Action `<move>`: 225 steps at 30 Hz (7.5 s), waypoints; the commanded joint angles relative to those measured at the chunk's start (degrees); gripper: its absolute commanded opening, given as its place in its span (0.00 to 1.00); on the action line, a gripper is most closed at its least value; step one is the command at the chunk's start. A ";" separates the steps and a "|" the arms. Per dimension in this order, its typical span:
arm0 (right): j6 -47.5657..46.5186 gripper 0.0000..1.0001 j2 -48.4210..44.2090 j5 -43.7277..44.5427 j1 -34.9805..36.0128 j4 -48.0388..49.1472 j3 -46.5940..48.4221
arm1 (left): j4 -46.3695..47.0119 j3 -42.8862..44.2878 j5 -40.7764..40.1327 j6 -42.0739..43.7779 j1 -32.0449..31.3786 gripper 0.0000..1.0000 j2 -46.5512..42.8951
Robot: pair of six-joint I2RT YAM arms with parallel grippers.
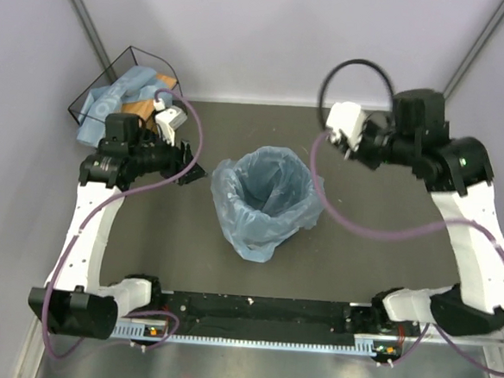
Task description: Put the trash bags into the trash bin
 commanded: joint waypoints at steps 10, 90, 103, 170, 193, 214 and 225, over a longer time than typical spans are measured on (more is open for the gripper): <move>0.96 0.00 -1.65 10.51 41.61 -20.84 1.37 | 5.54 -2.48 -1.09 -3.40 1.34 0.60 -10.07; -4.14 0.00 8.99 18.00 45.58 -25.24 1.72 | -6.85 32.32 -40.11 16.19 -33.90 0.35 16.64; 1.65 0.39 8.38 21.60 45.49 -24.45 2.86 | -6.32 31.88 -38.88 13.21 -32.33 0.00 16.64; 48.16 0.69 1.69 -13.38 2.95 15.19 -16.47 | -15.03 39.45 -36.24 4.42 -32.76 0.00 28.77; 47.28 0.59 2.84 -13.47 2.86 16.68 -18.14 | -11.07 36.70 -39.67 3.62 -33.73 0.00 26.75; 46.93 0.61 4.33 -13.82 2.86 17.30 -18.32 | -8.52 31.09 -41.61 5.03 -32.76 0.02 27.63; 46.92 0.64 3.98 -13.82 2.95 17.30 -17.62 | -10.01 33.80 -42.04 5.03 -32.59 0.33 27.10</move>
